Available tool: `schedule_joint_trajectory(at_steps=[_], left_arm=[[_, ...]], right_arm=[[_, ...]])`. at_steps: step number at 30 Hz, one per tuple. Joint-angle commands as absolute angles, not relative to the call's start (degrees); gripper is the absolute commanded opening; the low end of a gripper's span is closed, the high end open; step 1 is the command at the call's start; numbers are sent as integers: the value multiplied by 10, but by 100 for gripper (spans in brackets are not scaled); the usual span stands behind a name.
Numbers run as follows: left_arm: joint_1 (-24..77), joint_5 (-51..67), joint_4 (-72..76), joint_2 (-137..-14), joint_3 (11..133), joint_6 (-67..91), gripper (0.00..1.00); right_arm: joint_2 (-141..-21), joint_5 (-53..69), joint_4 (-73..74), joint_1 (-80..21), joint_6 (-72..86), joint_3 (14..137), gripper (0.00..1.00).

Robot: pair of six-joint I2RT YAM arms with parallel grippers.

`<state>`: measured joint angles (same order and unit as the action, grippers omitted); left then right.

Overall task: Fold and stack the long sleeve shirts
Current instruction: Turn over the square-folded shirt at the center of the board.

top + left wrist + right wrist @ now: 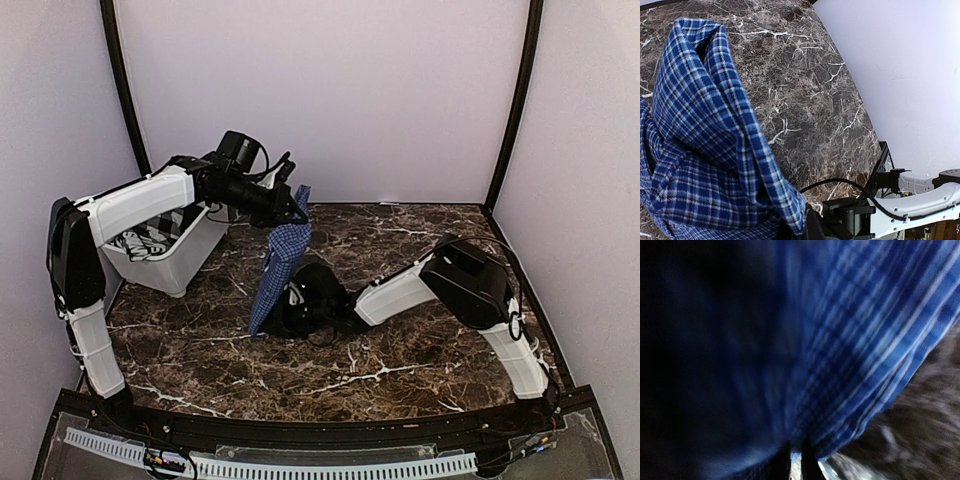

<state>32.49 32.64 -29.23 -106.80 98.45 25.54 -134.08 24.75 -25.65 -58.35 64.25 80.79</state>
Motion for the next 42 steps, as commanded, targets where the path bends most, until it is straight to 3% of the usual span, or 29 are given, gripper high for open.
schedule_joint_trajectory(at_steps=[1,20,28,31,33,38,42], left_arm=[[330,342,-269,-1066,1011,257,0],[339,365,-258,-1053,965,246,0],[385,345,-242,-1070,964,257,0],[430,312,-208,-1099,961,280,0],[475,292,-200,-1142,994,289,6],[546,252,-235,-1248,1106,298,52],[541,211,-249,-1227,1120,290,72]], right_arm=[[-1351,277,-293,-587,670,814,7],[-1168,195,-387,-499,630,553,12],[-992,89,-222,-454,559,485,14],[-885,40,-133,-409,533,438,20],[-809,7,-85,-390,513,408,30],[-706,-29,25,-368,466,392,50],[-708,-14,43,-366,450,386,63]])
